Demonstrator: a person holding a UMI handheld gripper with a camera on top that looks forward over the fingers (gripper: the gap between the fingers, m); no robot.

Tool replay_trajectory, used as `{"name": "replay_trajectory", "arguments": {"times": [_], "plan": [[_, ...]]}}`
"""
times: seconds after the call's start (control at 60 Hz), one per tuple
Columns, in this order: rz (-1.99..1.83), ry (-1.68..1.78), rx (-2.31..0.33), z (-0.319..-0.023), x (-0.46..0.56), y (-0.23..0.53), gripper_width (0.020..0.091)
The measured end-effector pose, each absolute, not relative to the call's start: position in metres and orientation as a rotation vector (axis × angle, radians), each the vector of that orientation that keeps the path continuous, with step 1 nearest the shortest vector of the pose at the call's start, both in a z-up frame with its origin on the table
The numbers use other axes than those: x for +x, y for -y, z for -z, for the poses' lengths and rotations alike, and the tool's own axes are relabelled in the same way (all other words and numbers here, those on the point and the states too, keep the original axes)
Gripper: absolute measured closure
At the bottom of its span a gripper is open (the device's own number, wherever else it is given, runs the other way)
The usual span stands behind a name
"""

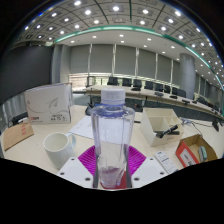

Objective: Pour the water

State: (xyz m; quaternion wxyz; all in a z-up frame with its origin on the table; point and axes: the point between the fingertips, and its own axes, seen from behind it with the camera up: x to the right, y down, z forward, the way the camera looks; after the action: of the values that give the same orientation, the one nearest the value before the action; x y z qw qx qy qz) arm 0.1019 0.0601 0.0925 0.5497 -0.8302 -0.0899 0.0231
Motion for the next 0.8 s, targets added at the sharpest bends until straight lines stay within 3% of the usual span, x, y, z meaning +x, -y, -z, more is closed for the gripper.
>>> {"name": "replay_trajectory", "arguments": {"times": [0.25,0.383,0.417,0.483,0.533,0.6,0.8], "plan": [[-0.122,0.215,-1.897,-0.089,0.110,-0.056,0.0697],[-0.114,0.233,-1.926,-0.089,0.109,-0.057,0.0569],[-0.107,0.239,-1.952,-0.083,0.111,-0.054,0.0489],[-0.125,0.232,-1.994,-0.084,0.108,-0.044,0.0228],[-0.127,0.220,-2.021,-0.087,0.107,-0.034,0.0276],[-0.093,0.211,-2.045,-0.098,0.110,-0.018,0.0236],[-0.032,0.118,-2.155,-0.146,0.096,0.065,0.0246]]}}
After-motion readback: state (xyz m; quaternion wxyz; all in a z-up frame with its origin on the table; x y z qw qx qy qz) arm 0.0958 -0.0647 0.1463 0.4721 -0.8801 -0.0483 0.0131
